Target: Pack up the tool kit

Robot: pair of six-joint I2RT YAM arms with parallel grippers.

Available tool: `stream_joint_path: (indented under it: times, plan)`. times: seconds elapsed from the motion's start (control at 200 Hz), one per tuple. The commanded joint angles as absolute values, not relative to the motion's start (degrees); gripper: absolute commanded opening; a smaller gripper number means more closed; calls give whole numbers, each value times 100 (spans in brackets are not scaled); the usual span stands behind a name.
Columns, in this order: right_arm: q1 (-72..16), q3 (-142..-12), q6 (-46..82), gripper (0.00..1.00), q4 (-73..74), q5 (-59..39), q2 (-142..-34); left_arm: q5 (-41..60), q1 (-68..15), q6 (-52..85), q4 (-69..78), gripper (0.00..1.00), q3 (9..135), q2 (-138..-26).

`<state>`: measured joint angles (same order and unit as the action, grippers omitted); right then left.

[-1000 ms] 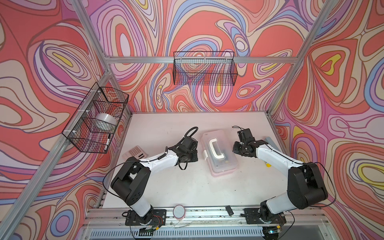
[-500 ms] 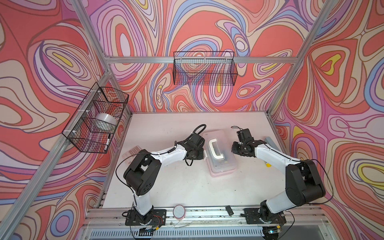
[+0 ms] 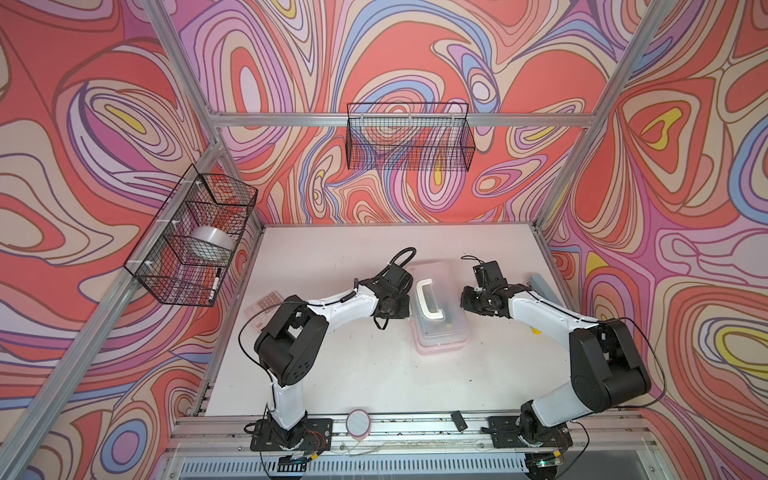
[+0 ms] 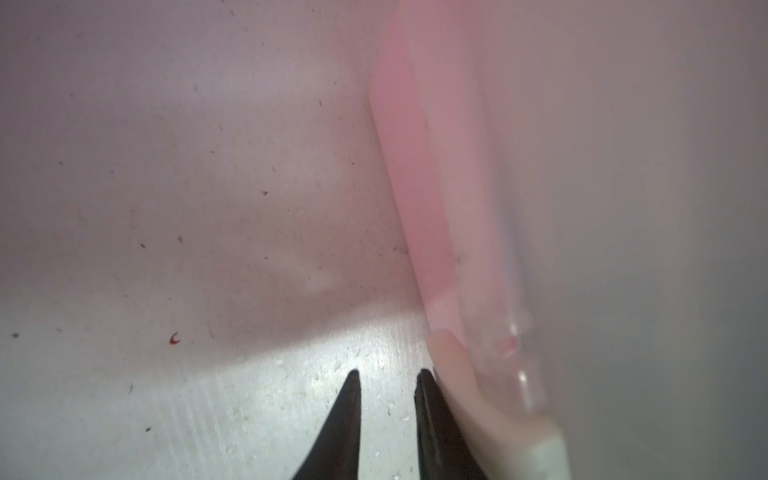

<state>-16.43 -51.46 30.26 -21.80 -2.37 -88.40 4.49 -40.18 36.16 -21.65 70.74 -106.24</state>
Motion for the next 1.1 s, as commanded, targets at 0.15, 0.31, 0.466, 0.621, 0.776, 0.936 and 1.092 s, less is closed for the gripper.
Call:
stream_joint_path:
  times: [0.15,0.31,0.466,0.621,0.776,0.936,1.092]
  plan:
    - [-1912,-5067,3204,30,-1971,-517,-8846,667,-4112,3598,-2055,24,7274,-10740]
    - [-1916,-5060,3203,30,-2096,-385,-8802,430,-4073,3545,-2115,29,7217,-10684]
    - [-1916,-5274,3111,31,-2441,1,-8741,317,-3803,3560,-2146,39,6936,-10386]
    - [-1907,-5579,2993,32,-2866,516,-8636,129,-3626,3483,-2236,39,6766,-10050]
    - [-1903,-5868,2914,31,-3138,643,-8344,386,-3638,3496,-2185,34,6838,-9941]
    - [-1913,-6088,2918,31,-3368,608,-7949,593,-3689,3569,-2086,30,6823,-9871]
    - [-1914,-6193,2831,29,-3431,244,-7568,614,-3779,3621,-2044,29,6795,-9870]
